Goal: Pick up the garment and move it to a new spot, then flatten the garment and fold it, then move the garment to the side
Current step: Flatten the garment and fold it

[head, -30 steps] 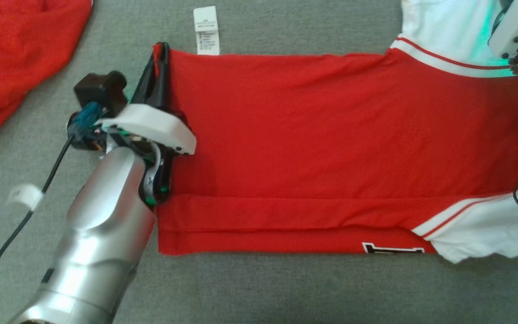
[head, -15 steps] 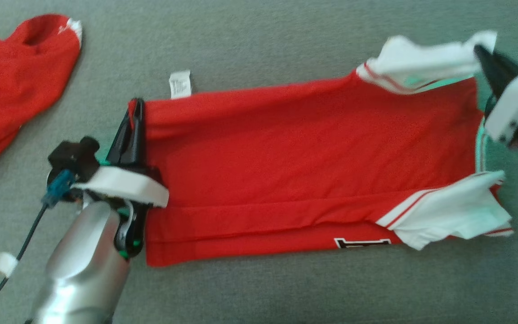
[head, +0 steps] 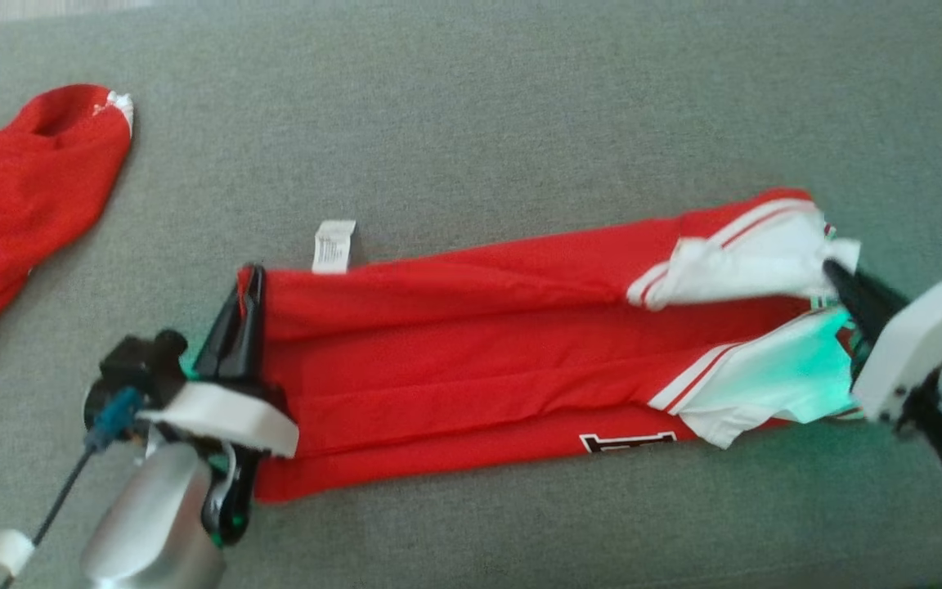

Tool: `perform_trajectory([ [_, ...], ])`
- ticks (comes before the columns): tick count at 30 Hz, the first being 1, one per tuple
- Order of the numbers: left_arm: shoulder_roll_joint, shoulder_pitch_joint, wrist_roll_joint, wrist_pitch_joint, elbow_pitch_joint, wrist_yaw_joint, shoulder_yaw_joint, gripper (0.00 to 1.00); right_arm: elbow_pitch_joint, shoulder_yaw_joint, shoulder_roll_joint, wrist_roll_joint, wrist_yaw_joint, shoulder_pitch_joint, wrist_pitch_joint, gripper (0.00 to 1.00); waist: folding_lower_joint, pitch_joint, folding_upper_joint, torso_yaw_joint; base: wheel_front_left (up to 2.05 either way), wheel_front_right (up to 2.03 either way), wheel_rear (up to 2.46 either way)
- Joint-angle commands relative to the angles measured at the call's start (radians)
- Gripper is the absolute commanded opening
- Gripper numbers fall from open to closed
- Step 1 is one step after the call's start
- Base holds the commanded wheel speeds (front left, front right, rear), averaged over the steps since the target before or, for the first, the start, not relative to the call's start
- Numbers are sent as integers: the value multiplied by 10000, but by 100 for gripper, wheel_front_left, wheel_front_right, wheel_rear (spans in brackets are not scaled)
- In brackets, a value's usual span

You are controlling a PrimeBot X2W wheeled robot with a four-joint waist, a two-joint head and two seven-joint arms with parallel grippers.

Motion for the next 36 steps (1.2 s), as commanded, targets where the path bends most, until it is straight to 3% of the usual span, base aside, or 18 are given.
perform_trajectory([
  [1, 239, -21, 19, -121, -228, 48, 439, 0, -486, 85, -40, -58, -7, -36, 66, 25, 2, -52, -1, -6, 0, 0, 0],
  [2, 203, 77, -34, -121, -166, 29, 462, 0, -582, 59, 33, -92, -7, 147, 141, 44, 2, -92, -1, -4, 0, 0, 0],
  [3, 194, 132, -32, -121, -133, 9, 478, 17, -660, 10, 113, -127, -7, 321, 225, 100, 2, -127, -1, -1, 0, 0, 0],
  [4, 178, 177, -6, -122, -120, -6, 497, 55, -746, -57, 194, -174, -7, 475, 274, 100, 2, -174, -1, 9, 0, 0, 0],
  [5, 147, 224, 17, -122, -128, 4, 548, 100, -842, -112, 257, -225, -7, 619, 322, 100, 2, -214, -1, 18, 0, 0, 0],
  [10, -47, 556, 293, -123, -537, 295, 1115, 100, -1320, -436, 527, -498, -7, 1110, 357, 100, 2, -494, -1, 101, 0, 0, 0],
  [16, -223, 941, 1014, -123, -1675, 535, 2169, 100, -1237, -1027, 916, -1115, -7, 934, -665, 100, 2, -777, -1, 226, 0, 0, 0],
  [27, -444, 683, 1718, -123, -1792, 288, 2514, 100, 2036, -1001, 1456, -2241, -7, -215, -2125, 100, 2, -680, -1, 371, 0, 0, 0],
  [36, -691, 756, 1948, -124, -1786, 122, 2642, 100, 4005, -578, 1630, -2540, -7, -423, -1439, 100, 2, -615, -1, 508, 0, 0, 0],
])
